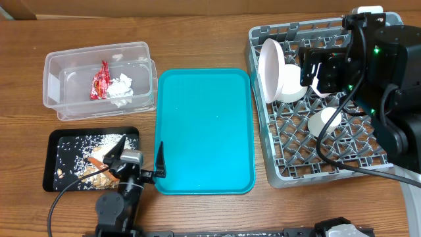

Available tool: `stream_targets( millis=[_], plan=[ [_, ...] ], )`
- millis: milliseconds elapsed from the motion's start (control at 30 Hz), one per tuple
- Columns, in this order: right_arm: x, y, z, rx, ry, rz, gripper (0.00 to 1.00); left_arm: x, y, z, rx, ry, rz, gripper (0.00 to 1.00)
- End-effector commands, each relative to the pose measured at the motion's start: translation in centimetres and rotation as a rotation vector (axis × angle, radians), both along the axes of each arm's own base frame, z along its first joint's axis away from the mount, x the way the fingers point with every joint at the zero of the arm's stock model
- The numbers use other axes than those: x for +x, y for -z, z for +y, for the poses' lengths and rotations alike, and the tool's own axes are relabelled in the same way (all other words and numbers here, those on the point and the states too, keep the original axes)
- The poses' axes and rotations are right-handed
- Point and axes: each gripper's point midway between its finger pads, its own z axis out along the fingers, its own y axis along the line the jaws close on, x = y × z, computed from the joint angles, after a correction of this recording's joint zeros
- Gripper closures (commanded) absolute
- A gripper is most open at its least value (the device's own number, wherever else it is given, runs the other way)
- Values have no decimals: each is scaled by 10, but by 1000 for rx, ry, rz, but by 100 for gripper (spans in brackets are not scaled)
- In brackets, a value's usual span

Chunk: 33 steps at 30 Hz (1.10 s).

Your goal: Sort waste into correct bins and load items into the dishwasher

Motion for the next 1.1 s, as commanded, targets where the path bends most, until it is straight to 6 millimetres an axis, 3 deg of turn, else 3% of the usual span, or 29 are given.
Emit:
stream_targets(
  millis=[0,1067],
  plan=[
    [1,-2,-2,1,11,-6,0,0,-2,0,-42,-1,-12,0],
    [-4,-4,-4,2,12,-12,0,0,-1,0,-41,-2,-8,0]
  ],
)
